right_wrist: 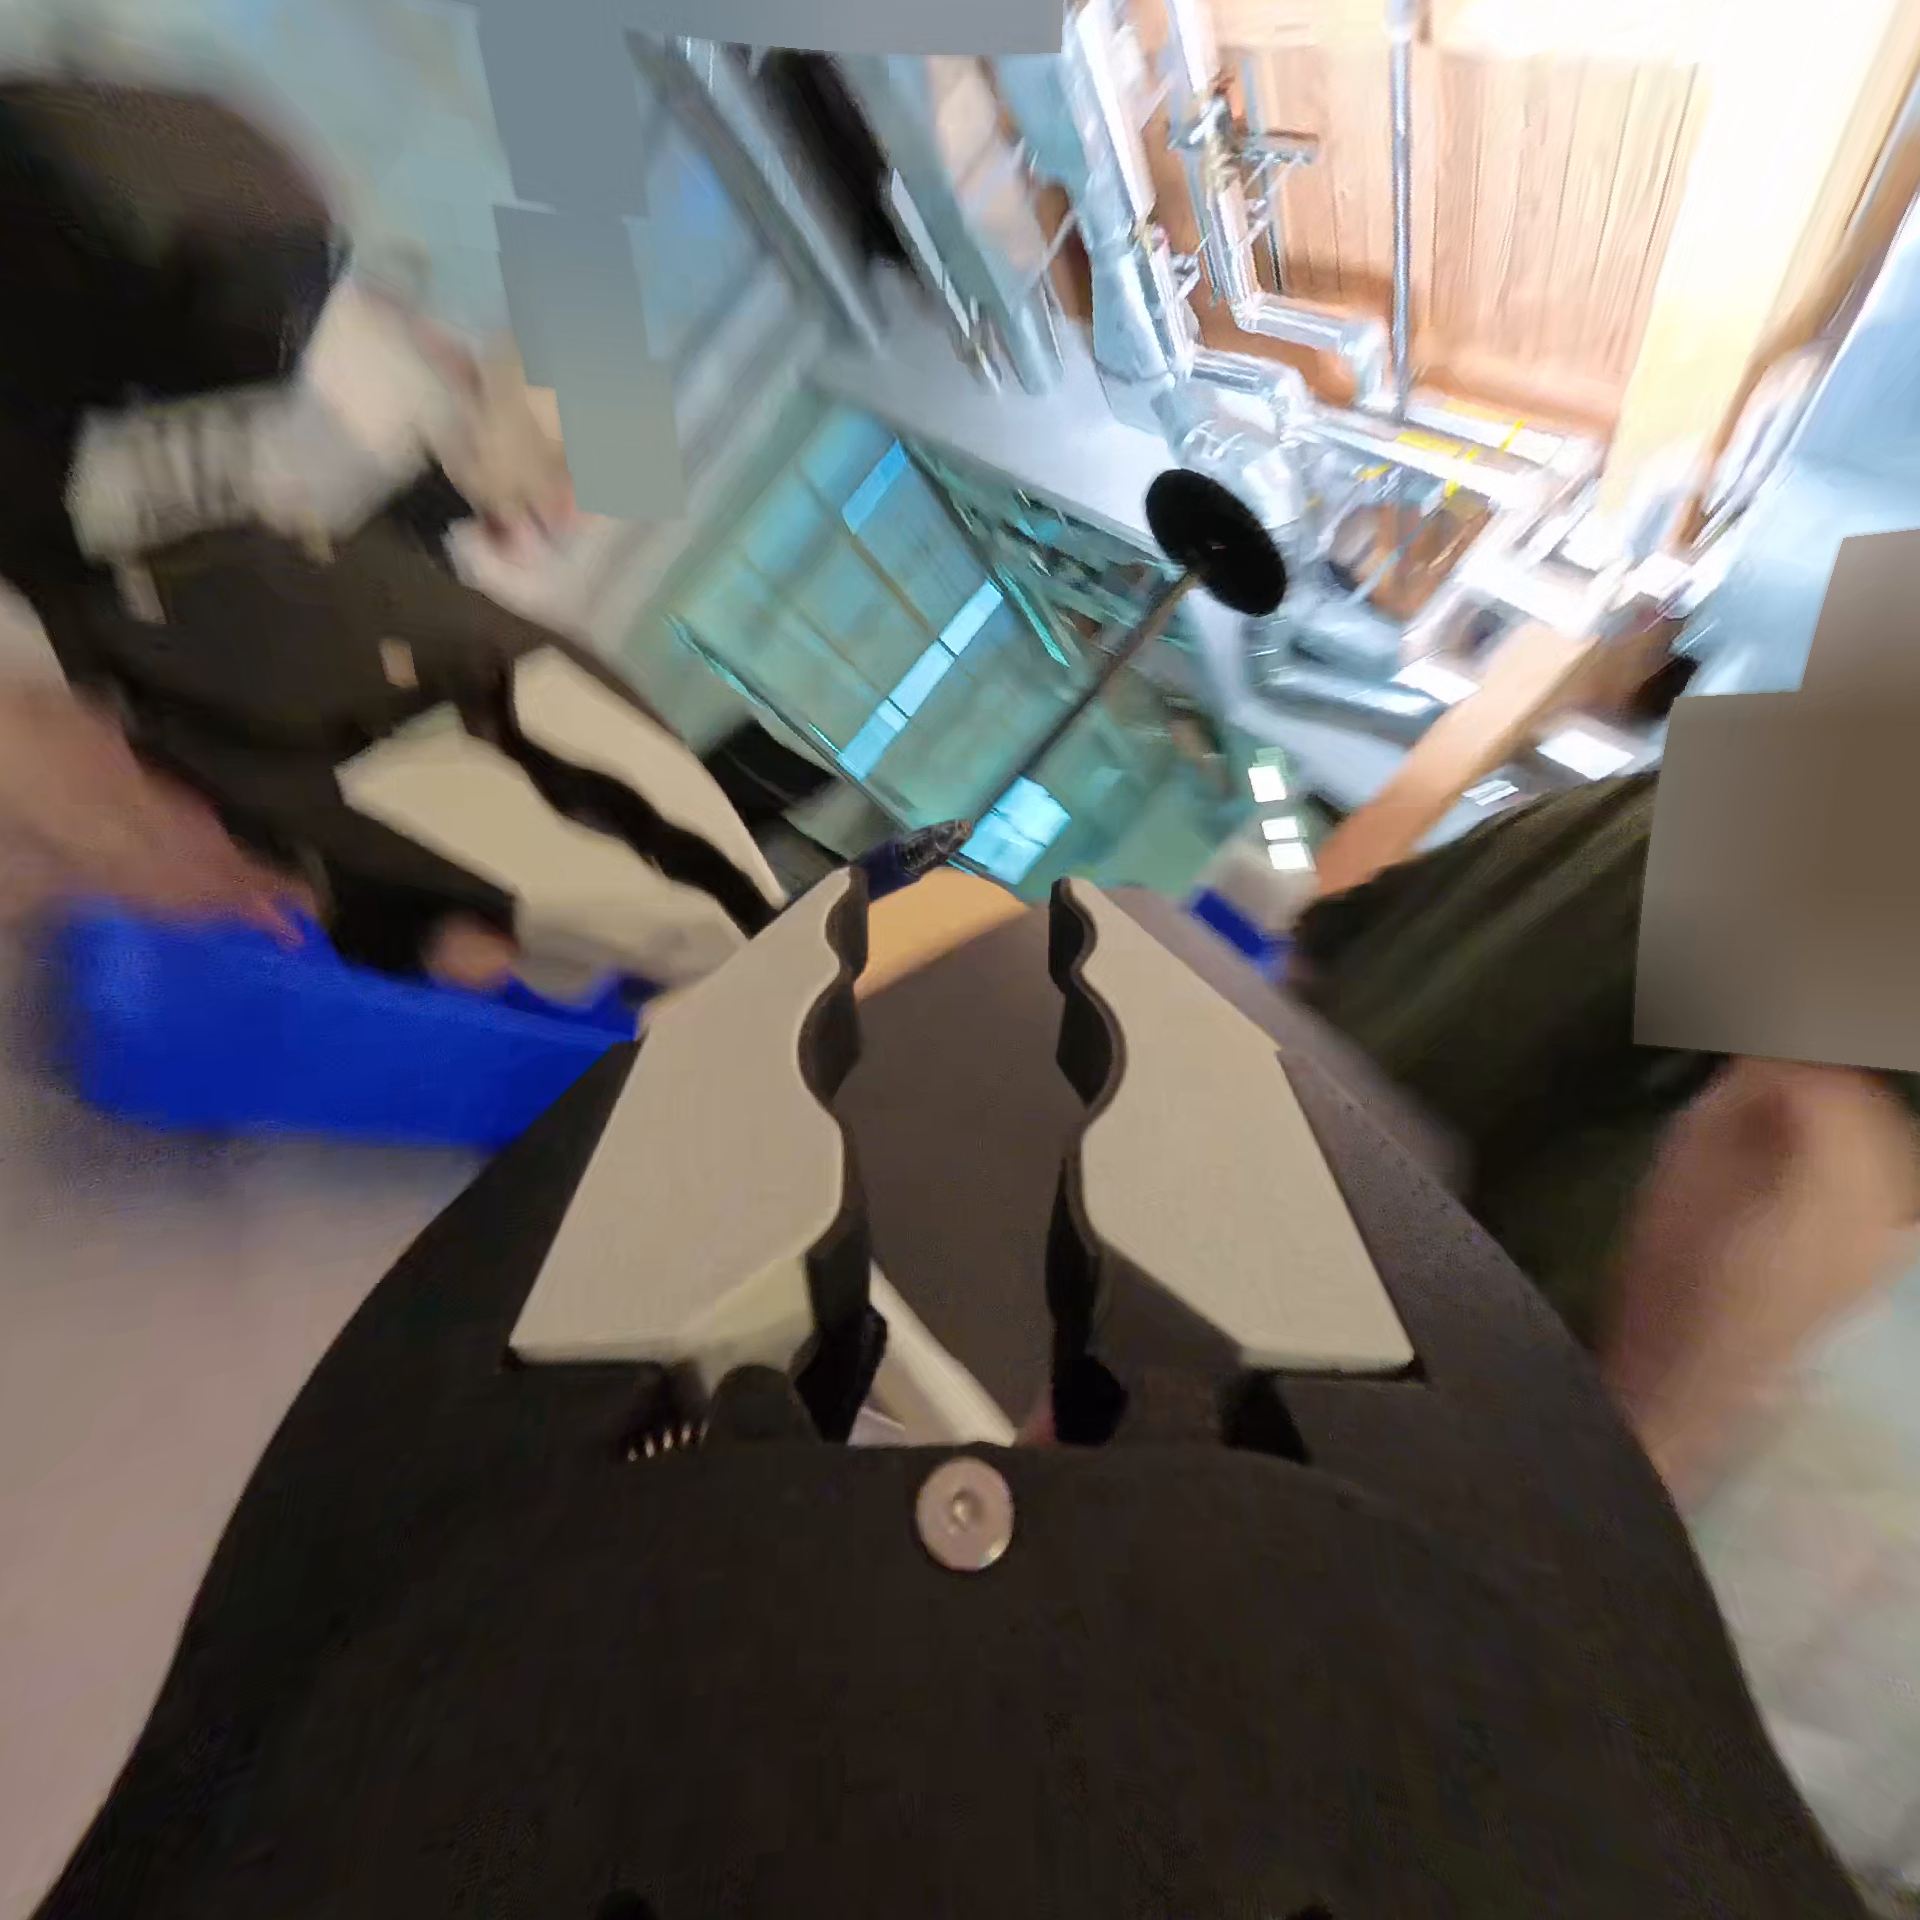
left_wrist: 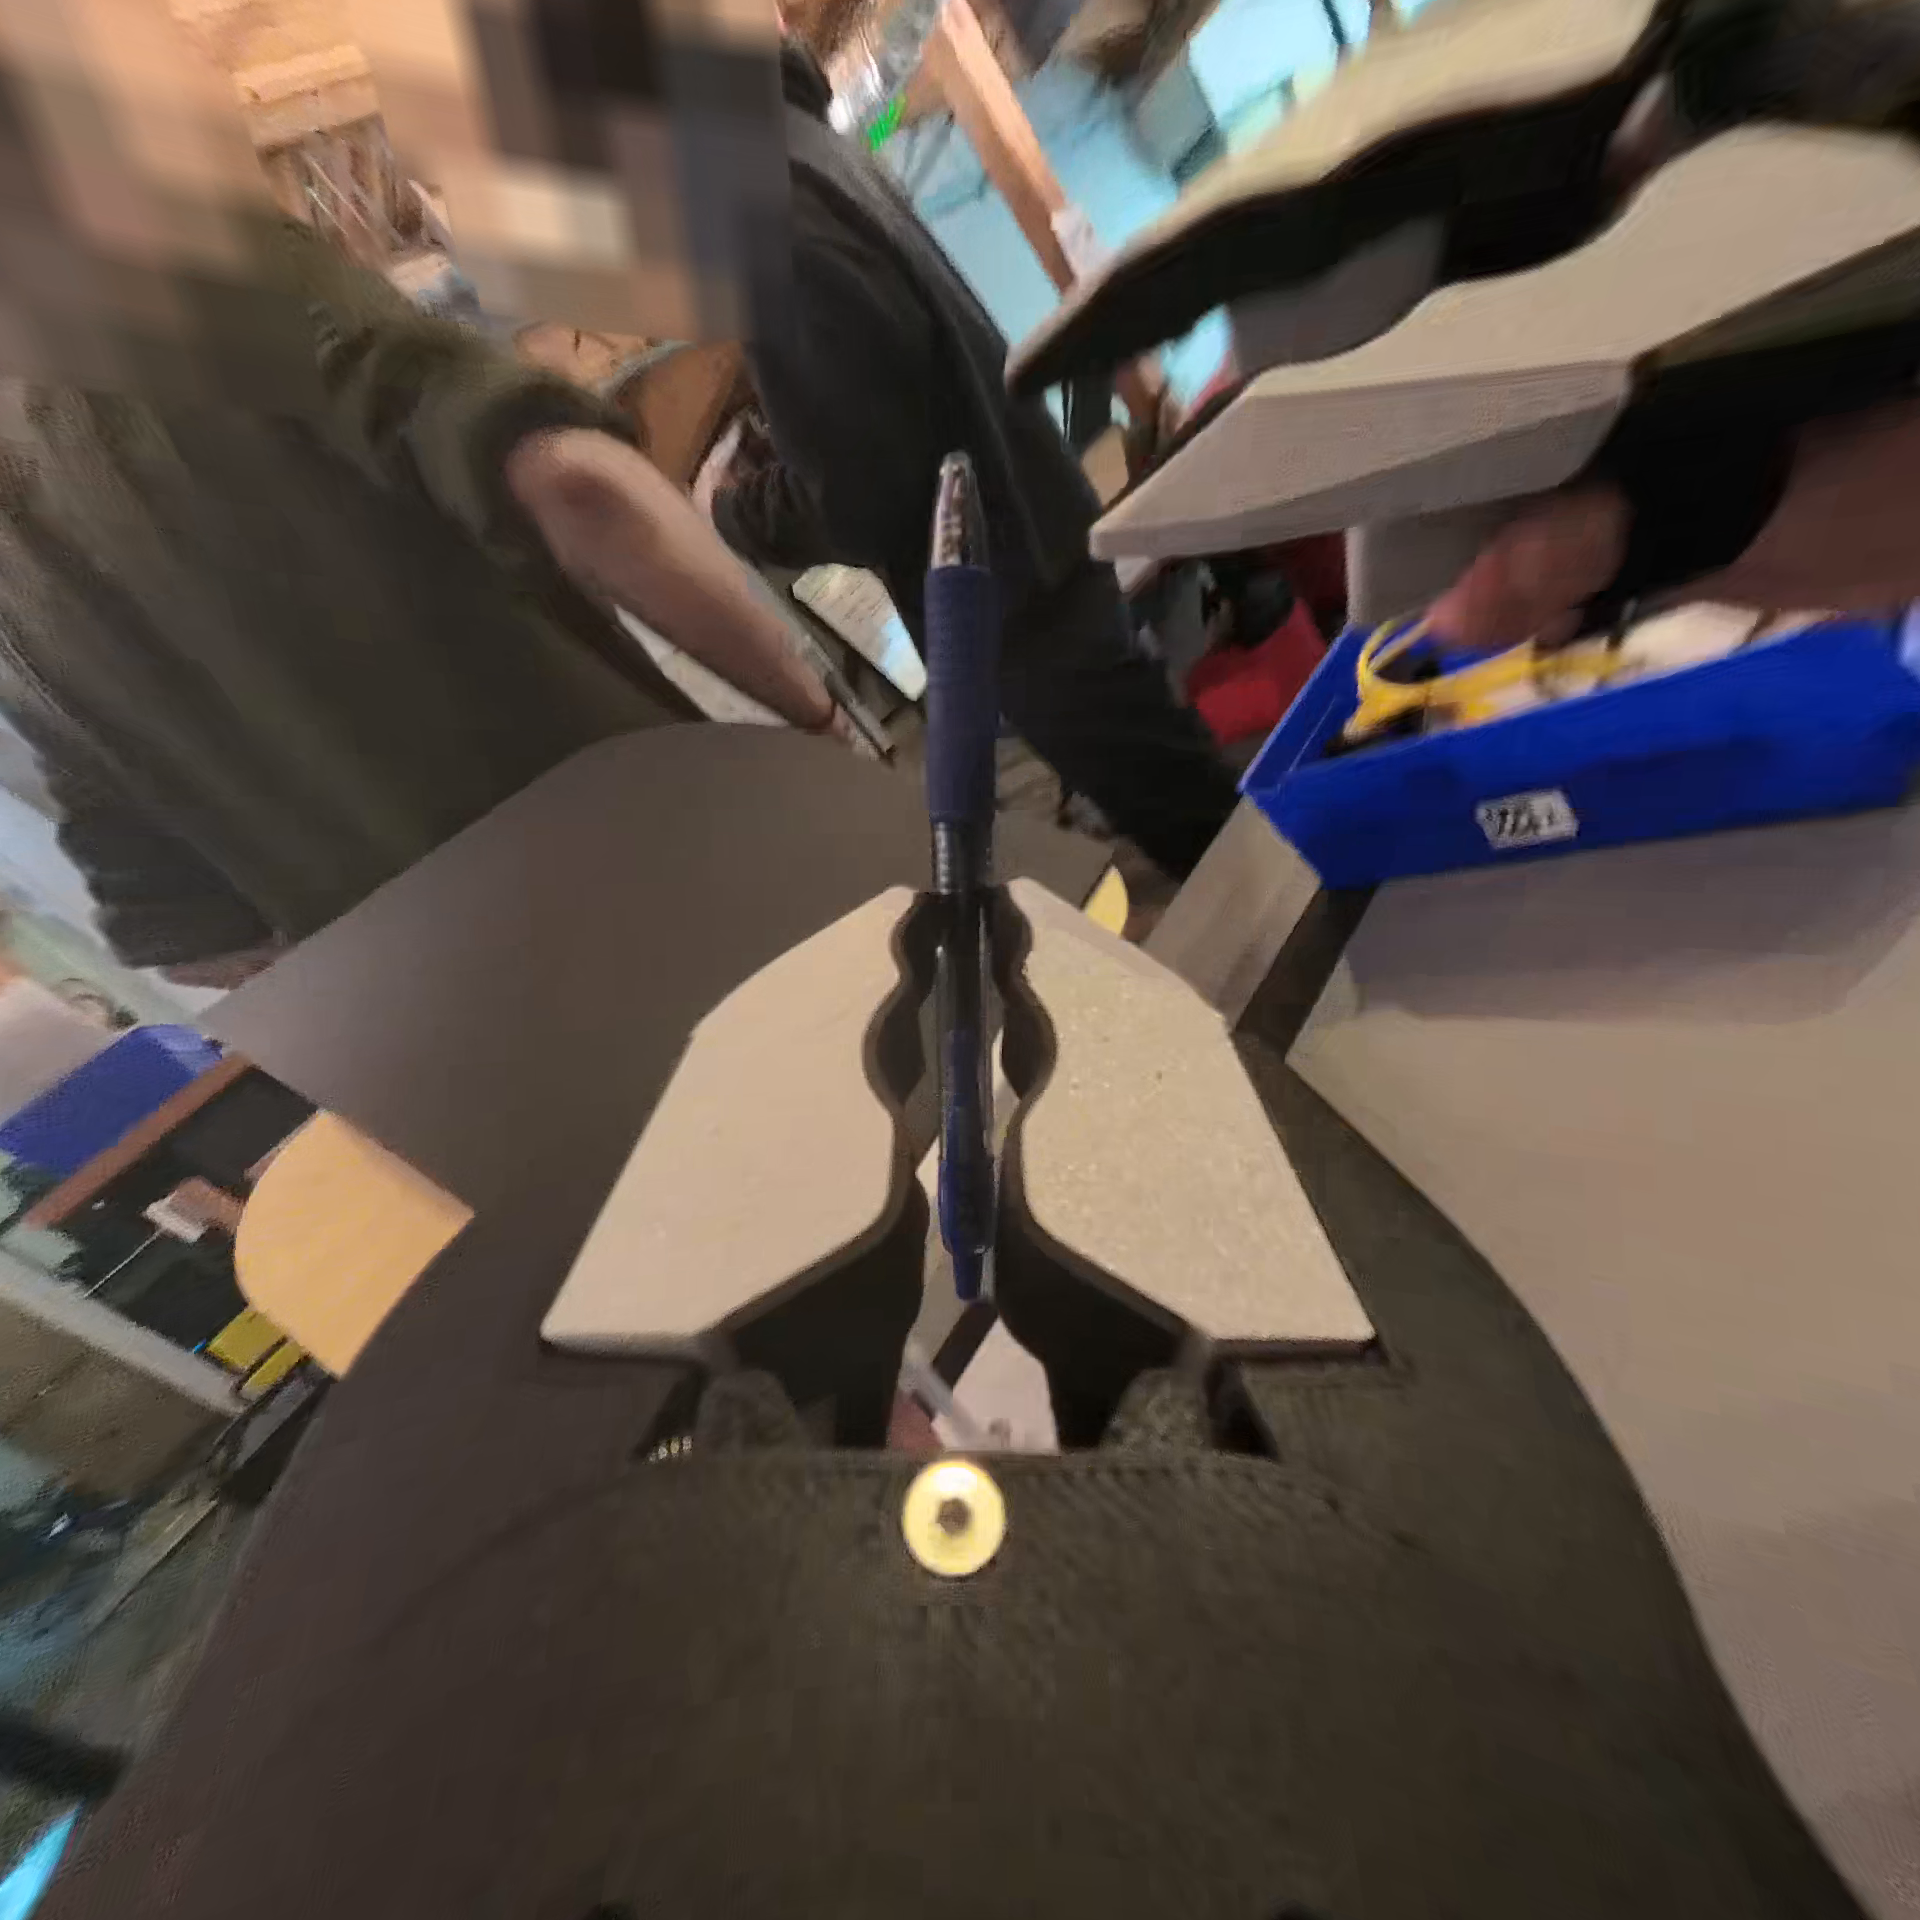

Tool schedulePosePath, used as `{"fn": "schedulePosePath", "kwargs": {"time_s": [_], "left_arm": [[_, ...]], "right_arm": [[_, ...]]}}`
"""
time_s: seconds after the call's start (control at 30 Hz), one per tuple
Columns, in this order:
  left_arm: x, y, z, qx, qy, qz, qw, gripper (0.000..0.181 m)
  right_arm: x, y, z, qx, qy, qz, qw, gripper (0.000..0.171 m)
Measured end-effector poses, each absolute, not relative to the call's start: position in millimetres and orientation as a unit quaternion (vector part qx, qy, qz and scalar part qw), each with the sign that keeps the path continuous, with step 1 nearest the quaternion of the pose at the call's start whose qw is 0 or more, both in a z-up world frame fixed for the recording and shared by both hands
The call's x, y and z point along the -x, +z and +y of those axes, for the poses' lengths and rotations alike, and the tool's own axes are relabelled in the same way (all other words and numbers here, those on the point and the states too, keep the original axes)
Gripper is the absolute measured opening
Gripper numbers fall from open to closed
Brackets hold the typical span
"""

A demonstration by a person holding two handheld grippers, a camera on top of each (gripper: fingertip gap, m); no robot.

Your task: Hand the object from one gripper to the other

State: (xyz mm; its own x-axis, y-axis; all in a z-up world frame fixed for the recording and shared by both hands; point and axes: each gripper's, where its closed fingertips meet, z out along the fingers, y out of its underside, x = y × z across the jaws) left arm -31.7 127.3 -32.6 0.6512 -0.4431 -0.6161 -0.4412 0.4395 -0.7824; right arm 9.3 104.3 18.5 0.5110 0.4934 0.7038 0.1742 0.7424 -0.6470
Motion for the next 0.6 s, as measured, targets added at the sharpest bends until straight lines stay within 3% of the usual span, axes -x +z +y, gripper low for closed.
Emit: {"fn": "schedulePosePath", "kwargs": {"time_s": [0.07, 0.13, 0.33, 0.6], "left_arm": [[34, -42, 132, 0.562, 0.002, 0.43, 0.707, 0.01], [34, -57, 134, 0.613, -0.044, 0.434, 0.659, 0.01], [36, -83, 131, 0.678, -0.107, 0.449, 0.572, 0.01], [36, -101, 123, 0.7, -0.118, 0.48, 0.516, 0.01]], "right_arm": [[-9, 5, 104, 0.283, -0.104, -0.553, 0.776, 0.029], [-4, -12, 110, 0.246, -0.22, -0.592, 0.735, 0.028], [27, -54, 120, 0.222, -0.266, -0.628, 0.697, 0.035], [40, -80, 132, 0.211, -0.294, -0.63, 0.688, 0.019]]}}
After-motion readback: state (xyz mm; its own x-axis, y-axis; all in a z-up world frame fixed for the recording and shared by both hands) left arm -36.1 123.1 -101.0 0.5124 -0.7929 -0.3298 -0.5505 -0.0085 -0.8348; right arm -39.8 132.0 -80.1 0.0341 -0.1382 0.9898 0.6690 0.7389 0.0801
